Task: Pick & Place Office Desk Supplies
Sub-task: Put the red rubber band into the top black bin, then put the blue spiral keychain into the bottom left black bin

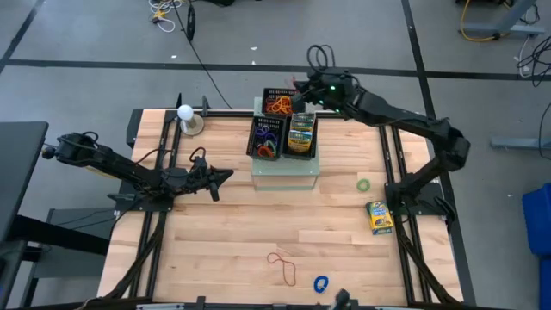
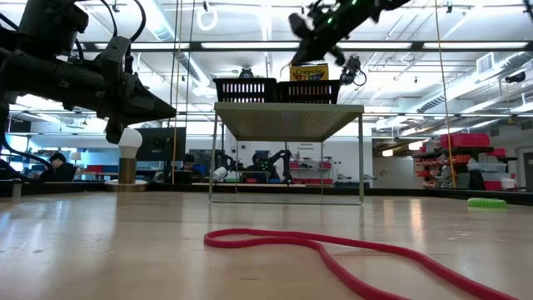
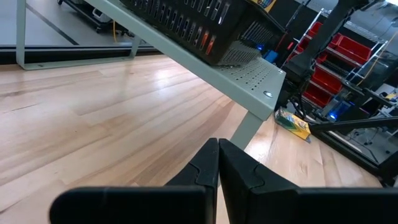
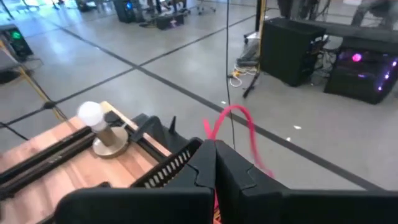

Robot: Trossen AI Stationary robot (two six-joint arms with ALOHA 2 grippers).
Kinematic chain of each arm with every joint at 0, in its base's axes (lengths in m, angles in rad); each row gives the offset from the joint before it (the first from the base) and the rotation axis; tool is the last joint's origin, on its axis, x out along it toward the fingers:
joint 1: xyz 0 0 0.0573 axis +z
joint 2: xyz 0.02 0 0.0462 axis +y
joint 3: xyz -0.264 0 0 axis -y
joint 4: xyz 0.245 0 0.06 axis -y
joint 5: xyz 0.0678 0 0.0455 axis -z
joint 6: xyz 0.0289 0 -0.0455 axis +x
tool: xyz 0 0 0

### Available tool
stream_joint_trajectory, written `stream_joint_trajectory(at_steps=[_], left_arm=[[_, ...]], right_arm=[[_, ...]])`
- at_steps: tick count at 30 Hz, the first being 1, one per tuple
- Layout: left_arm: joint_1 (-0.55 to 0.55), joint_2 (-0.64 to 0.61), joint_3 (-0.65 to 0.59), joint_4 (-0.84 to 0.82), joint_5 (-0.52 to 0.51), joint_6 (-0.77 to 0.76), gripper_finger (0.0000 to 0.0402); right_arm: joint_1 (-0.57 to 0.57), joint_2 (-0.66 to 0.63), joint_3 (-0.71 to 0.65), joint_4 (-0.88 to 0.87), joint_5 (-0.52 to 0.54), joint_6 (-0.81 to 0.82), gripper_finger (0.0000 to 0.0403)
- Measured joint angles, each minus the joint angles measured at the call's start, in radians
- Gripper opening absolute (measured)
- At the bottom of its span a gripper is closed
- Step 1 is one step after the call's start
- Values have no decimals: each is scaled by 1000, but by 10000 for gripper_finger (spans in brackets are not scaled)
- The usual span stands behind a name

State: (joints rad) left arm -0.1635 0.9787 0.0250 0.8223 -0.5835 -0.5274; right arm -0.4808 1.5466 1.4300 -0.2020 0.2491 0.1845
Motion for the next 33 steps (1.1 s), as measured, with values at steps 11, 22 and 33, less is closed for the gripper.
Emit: stream_joint_trajectory(at_steps=[11,22,33], left_arm=[[0,0,0,0,0,0,17],[0,0,0,0,0,0,17],[0,0,0,0,0,0,17]], right_arm=[[-34,124,-1,56,-73,35,3],[-31,125,-1,40,-17,105,86],[27,22,-1,-2,73,190,144]])
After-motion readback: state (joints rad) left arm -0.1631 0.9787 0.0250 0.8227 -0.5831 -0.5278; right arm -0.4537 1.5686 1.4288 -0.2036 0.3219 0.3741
